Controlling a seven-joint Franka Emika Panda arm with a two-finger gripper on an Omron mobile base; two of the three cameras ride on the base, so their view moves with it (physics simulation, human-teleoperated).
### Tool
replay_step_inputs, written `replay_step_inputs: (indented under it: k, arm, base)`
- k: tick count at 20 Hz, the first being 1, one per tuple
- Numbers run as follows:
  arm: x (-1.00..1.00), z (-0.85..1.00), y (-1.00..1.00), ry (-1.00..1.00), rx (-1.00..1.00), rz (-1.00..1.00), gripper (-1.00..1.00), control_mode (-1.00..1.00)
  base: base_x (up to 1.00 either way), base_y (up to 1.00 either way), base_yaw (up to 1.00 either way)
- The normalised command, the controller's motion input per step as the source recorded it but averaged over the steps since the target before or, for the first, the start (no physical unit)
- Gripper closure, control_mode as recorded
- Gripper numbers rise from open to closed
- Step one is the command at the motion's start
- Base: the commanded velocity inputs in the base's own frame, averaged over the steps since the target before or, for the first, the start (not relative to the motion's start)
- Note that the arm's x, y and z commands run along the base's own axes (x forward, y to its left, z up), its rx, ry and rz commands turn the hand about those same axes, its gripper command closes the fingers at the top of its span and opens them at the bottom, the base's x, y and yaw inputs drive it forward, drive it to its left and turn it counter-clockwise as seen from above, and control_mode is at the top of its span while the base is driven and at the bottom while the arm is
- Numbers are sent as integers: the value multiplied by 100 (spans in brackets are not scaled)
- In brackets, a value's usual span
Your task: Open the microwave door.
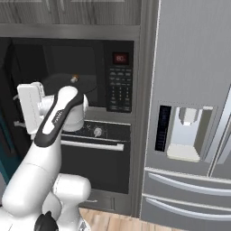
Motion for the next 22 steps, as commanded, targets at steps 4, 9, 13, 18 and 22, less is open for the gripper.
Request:
replay_step_inputs:
  k: [4,9,13,18,22]
  arm:
    - [-77,-10,100,1,0,31,-100,-100]
    - [-28,-15,100,0,0,16,-100,-100]
    - [10,-3,100,0,0,1,-100,-100]
    - [40,0,100,-6,0,-18,-100,-100]
    - [55,-1,100,-13,-12,-44,-100,-100]
  base:
    - [0,0,0]
    - [0,0,0]
    - [0,0,0]
    - [0,0,0]
    - [0,0,0]
